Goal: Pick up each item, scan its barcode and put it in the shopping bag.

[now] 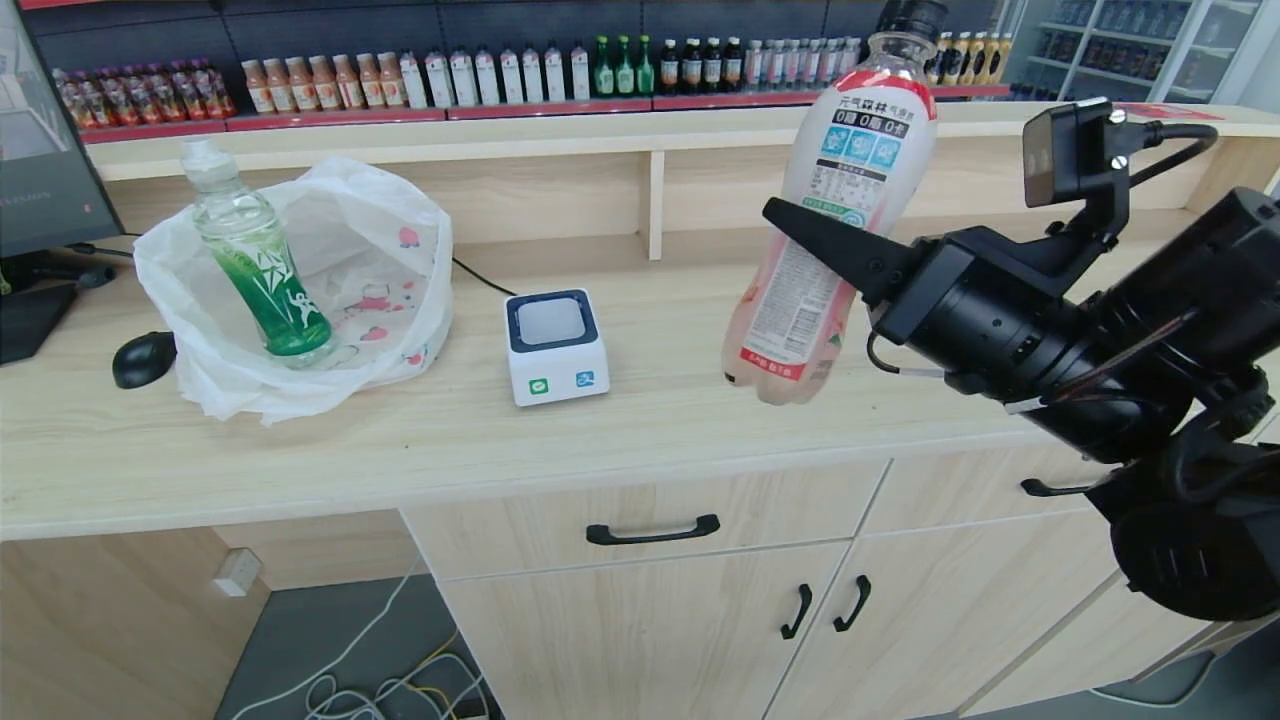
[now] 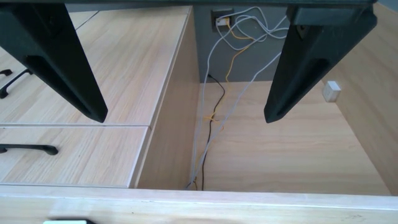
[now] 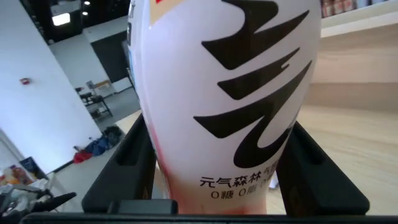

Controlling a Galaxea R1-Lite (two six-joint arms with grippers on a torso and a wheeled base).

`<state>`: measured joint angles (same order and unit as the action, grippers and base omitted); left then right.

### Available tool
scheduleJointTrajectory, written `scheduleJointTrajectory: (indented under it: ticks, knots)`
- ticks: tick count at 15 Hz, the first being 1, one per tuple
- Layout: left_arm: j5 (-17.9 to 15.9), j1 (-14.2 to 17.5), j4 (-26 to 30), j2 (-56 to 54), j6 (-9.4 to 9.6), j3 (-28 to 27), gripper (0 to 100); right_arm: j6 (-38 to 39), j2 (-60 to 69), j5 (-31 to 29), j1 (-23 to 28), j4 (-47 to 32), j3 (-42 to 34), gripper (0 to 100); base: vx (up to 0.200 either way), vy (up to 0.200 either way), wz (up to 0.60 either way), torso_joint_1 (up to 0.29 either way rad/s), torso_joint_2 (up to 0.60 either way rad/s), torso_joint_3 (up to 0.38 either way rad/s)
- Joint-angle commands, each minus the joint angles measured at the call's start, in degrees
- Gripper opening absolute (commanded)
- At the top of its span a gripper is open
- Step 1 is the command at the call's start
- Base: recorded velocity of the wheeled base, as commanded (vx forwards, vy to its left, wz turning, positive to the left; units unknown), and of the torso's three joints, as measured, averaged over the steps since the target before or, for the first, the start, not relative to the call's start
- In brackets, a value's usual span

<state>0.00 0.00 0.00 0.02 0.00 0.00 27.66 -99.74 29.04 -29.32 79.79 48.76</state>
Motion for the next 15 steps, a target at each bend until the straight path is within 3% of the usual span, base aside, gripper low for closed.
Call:
scheduleJointTrajectory:
  ticks: [1,4,15]
  knots:
    - [0.0,0.0,0.0,0.0,0.00,0.0,100,3.0,-2.3,3.0,-0.3,4.1,-1.7,0,0.000,0.000,0.00,0.000,0.00,0.000]
    - [0.0,0.0,0.0,0.0,0.00,0.0,100,6.3,-3.9,5.4,-0.5,10.2,-4.6,0,0.000,0.000,0.00,0.000,0.00,0.000]
    - [0.0,0.0,0.0,0.0,0.00,0.0,100,10.0,-1.0,5.4,-7.6,10.2,-5.4,0,0.000,0.000,0.00,0.000,0.00,0.000]
